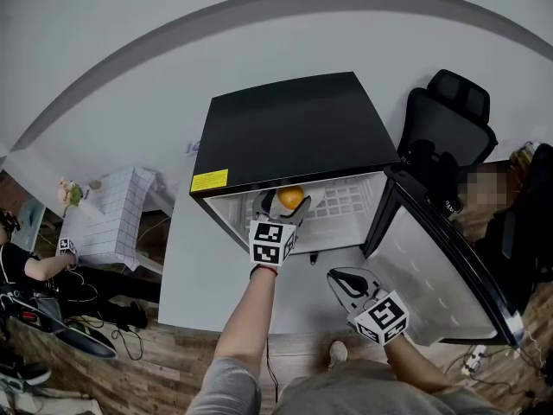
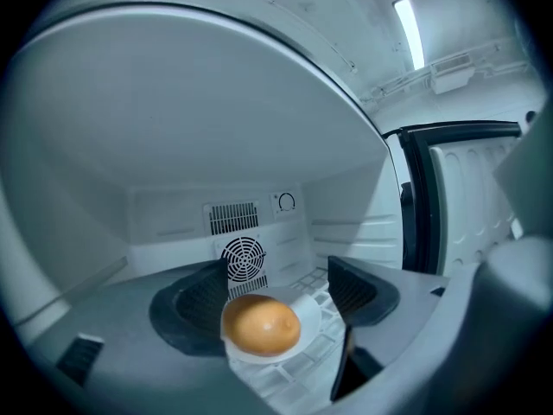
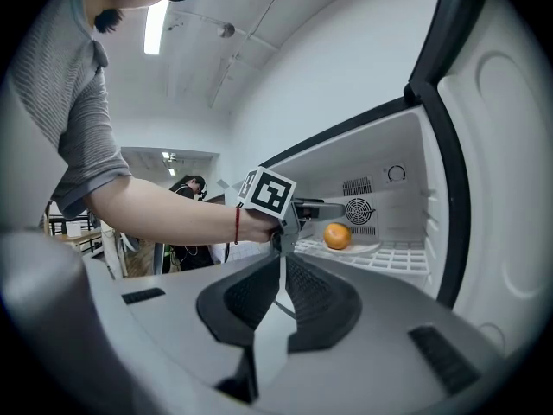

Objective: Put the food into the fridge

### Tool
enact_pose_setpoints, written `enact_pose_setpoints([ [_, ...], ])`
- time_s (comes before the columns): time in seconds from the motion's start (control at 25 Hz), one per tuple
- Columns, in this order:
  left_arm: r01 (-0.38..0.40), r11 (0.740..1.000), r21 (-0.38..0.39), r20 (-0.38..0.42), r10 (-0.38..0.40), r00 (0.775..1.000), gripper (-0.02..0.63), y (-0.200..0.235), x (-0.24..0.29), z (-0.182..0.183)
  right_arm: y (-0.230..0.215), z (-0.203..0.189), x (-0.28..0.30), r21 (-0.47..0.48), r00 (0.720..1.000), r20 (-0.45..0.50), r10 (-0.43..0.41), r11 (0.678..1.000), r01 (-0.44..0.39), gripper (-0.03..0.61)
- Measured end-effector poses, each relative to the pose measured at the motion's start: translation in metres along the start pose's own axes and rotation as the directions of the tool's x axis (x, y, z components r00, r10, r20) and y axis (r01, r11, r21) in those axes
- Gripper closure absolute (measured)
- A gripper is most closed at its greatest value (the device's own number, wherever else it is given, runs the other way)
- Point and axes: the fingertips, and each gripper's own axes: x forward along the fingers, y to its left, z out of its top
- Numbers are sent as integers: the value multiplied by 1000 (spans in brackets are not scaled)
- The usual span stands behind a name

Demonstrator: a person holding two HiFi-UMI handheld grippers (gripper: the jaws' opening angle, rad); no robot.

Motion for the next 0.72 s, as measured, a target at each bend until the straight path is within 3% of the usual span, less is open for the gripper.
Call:
enact_pose_setpoints([
  [0.2,-4,1000,12,16,3,1000,332,-9,-19,5,7,1,-4,-3,1000,4,0,1000,0,565],
  [0.52,-35,999,-2,17,35,999,596,-13,-47,5,19,4,-8,-10,1000,12,1,1000,-1,565],
  [0.72,-16,1000,-3,19,16,1000,603,-23,-60,4,27,5,-10,-19,1000,16,4,1000,-4,565],
])
